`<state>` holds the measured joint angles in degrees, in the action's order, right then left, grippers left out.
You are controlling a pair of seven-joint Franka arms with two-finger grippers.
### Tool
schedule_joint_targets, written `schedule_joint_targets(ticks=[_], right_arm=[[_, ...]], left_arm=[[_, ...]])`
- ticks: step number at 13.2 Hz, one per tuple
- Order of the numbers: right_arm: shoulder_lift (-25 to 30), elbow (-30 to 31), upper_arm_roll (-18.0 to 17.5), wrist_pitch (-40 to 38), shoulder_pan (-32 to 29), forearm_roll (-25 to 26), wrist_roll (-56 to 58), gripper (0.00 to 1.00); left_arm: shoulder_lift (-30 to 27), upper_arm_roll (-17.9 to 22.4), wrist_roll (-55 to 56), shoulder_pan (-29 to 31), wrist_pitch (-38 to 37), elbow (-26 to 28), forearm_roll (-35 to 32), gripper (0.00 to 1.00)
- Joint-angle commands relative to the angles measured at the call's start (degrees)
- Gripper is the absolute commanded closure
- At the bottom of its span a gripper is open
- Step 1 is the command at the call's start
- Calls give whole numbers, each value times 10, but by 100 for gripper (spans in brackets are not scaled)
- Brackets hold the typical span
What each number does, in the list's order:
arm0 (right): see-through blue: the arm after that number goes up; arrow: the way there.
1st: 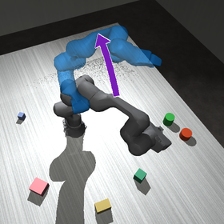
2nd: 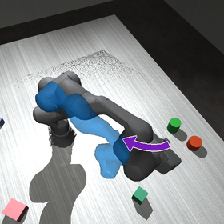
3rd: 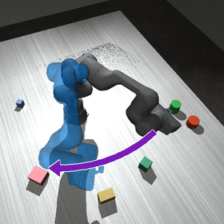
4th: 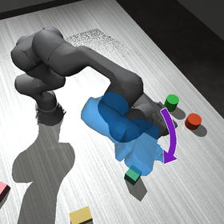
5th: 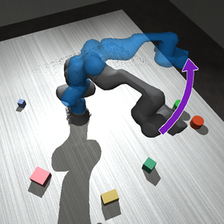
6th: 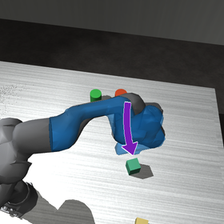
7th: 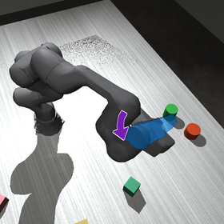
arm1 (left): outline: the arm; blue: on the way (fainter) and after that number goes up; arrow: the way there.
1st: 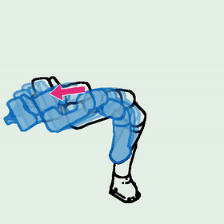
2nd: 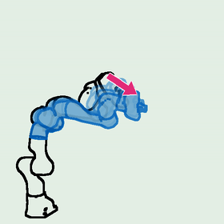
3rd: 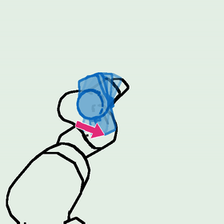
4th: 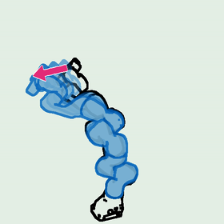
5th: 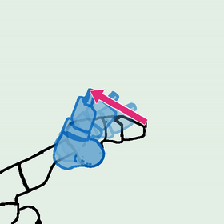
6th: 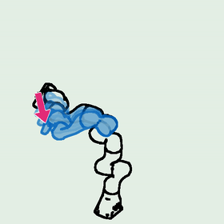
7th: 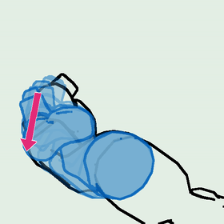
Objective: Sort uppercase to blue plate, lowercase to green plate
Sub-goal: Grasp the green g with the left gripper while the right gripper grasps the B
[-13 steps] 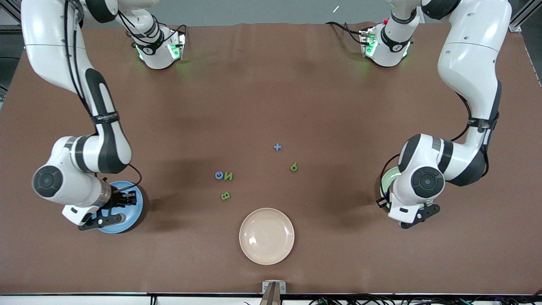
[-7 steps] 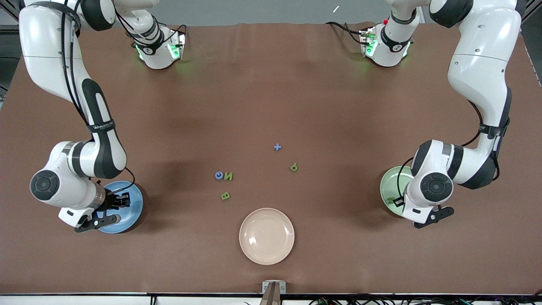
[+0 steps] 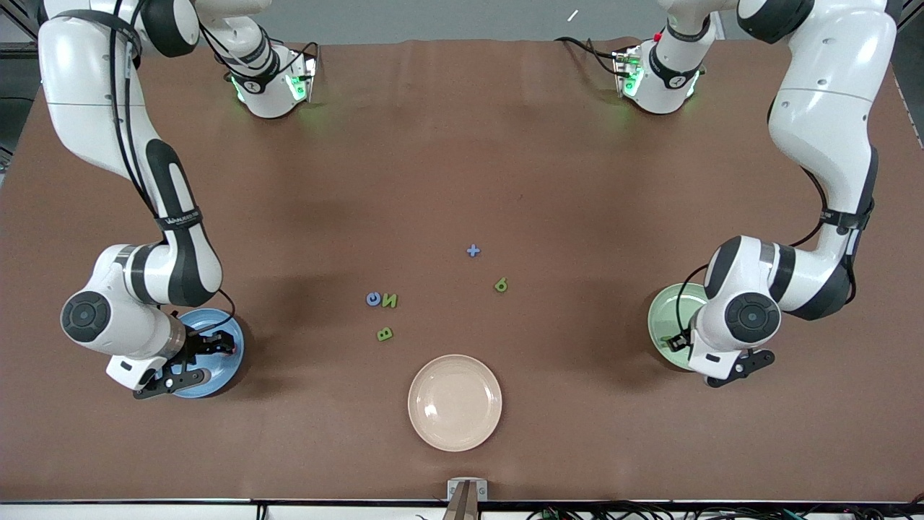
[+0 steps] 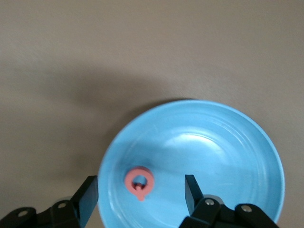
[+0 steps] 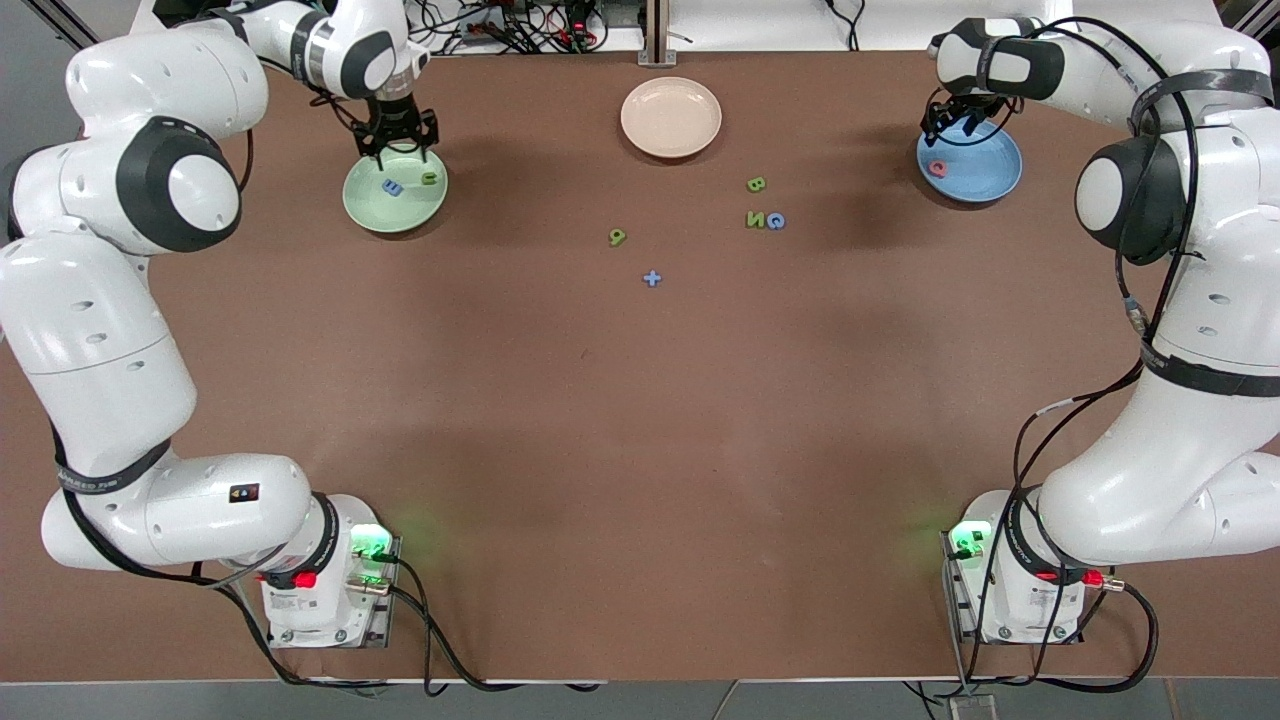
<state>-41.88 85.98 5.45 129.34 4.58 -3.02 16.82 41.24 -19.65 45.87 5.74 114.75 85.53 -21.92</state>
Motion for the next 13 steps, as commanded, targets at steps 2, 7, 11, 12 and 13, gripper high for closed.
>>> schedule_joint_targets(ticks=[2,7,11,12,13], right_arm=[[13,-2,-5,-3,42,2,-103,15],[10,-5,-8,2,128,-2,-200,14],[-1,-4,-8,57,203,-3,-235,14],[-8,-4,-8,71,219,-3,-235,14],[-17,-4,-8,91,232,-3,-235,14]], left_arm=[[-29,-53,67,-13,-16,17,54,1],[-8,-73,256,-107,26,-2,57,6],[9,-70,336,-169,69,-11,53,13],[16,-68,346,-177,92,-11,52,13],[23,-67,347,-180,107,-11,51,14]])
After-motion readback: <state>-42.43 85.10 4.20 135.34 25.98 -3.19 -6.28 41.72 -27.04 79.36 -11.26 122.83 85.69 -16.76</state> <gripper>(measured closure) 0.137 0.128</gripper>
